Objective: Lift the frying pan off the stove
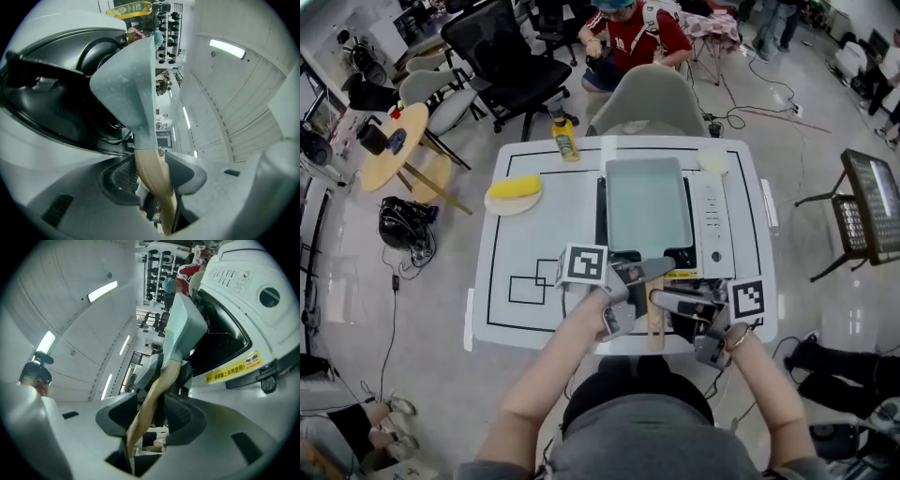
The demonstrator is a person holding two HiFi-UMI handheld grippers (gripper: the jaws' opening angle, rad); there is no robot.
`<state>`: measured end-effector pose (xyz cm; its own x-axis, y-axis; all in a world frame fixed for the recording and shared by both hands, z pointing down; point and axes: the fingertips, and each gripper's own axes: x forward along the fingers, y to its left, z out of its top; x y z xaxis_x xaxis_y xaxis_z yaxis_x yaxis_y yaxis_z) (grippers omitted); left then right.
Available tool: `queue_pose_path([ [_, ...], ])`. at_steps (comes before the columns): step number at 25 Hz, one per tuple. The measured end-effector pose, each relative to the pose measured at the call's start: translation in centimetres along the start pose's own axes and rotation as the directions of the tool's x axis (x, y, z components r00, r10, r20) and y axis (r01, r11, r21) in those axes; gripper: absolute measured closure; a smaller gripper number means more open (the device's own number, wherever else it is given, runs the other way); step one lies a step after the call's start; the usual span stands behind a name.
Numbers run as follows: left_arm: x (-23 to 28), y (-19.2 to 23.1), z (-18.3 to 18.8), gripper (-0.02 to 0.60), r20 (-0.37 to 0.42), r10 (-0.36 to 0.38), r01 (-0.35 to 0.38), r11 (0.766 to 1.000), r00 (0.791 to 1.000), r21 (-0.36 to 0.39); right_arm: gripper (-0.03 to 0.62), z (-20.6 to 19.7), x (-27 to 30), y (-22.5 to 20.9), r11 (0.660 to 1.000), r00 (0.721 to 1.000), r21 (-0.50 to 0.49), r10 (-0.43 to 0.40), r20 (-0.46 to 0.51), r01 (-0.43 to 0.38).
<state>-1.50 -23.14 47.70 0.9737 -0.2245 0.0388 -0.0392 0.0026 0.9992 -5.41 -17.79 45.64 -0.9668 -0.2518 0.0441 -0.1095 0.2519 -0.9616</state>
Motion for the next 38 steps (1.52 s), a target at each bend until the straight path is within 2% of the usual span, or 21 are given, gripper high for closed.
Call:
queue_pose_path([
  [5,-0.1,-0.2,-0.1,0.414,-0.002,0.001,-0.001,1.0,1.0,-0.002,0.425,-0.4,1.4,0.3,0.999,0.998,0.025,0.029,-0.056,-0.027],
  [11,-0.2,0.0,0.0,0.414,0.01,0.017,-0.017,1.0,1.0,0.002,0.441,-0.4,1.9,0.2,0.997,0.998,0.073,0.039,-0.058,-0.035],
  [28,-0.5,0.3,-0.8,0.416,0.007,0.068,-0.068,0.997,0.998,0.038,0.436,-1.3,2.2,0.3,0.999,0.999,0.04,0.026,-0.041,-0.024],
  [38,-0.9,-2.5,-1.3,0.416,0.016,0.053,-0.055,0.985,0.998,0.162,0.436,-1.5,2.1,2.5,0.998,0.999,-0.066,0.016,-0.043,-0.019],
])
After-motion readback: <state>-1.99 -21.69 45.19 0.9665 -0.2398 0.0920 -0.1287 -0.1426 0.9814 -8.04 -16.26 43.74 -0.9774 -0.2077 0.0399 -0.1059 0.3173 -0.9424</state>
